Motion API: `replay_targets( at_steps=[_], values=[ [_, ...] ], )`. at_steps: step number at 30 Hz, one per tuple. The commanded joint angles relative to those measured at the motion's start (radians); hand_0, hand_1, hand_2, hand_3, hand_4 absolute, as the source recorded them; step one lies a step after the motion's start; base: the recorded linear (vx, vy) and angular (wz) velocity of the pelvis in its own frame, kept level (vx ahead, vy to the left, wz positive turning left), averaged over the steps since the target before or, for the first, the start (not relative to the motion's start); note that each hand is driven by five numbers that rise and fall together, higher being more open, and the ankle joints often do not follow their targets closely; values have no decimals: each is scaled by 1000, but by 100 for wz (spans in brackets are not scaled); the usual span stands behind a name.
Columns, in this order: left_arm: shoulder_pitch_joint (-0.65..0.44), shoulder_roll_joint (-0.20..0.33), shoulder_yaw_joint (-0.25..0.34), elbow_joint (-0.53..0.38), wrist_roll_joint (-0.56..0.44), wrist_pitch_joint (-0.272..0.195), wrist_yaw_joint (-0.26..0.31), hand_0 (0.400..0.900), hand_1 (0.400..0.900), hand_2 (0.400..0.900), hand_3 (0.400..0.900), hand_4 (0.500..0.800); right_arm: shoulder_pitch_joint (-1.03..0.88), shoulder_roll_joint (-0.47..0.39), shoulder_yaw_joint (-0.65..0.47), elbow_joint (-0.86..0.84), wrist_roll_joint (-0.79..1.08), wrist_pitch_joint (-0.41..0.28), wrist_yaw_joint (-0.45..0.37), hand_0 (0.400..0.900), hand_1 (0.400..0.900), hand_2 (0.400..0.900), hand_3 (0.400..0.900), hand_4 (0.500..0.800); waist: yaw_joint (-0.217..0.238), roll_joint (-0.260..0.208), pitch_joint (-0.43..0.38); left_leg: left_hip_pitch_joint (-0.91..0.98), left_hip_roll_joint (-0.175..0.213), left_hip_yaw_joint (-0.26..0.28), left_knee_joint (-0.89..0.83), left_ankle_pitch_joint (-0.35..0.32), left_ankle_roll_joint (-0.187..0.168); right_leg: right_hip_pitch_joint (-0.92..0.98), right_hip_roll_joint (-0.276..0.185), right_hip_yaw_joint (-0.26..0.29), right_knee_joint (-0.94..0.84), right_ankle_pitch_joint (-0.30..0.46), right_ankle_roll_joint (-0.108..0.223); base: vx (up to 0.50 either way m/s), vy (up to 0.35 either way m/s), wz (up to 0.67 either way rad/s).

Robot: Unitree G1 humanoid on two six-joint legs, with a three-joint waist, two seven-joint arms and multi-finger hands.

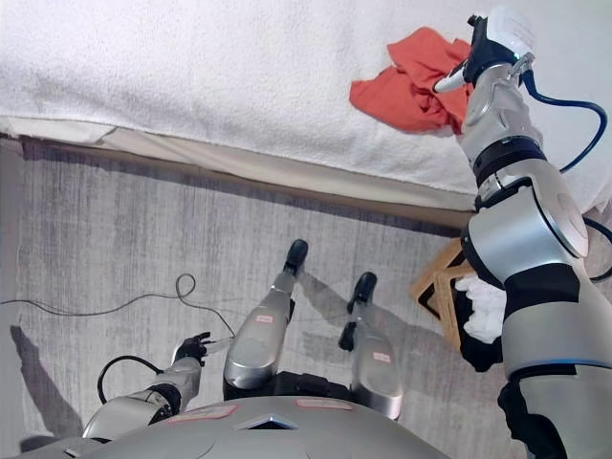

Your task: Put the clothes on the bed into the basket.

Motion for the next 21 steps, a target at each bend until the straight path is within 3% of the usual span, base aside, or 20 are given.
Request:
replay_targets(
  at_steps=[1,8,21],
  values=[
    [31,58,-52,41,-37,17,18,900,900,900,900,800,-151,-30,82,5,21,-18,-30,900,900,900,900,800,3,0,-12,-20,-3,-28,-43,54,16,-80,-57,59,165,-38,29,0,0,0],
    [24,61,-65,26,-52,11,21,900,900,900,900,800,-161,-8,84,27,38,-23,-18,900,900,900,900,800,18,21,25,-38,-5,-36,-43,63,14,-110,-57,51,197,-46,30,-24,-5,3],
    [21,71,-72,-14,-97,-6,10,900,900,900,900,800,-230,-76,125,49,63,-29,23,900,900,900,900,800,61,80,88,-112,-8,-67,-43,98,8,-229,-77,7,307,-81,29,-42,-14,7]
  ],
)
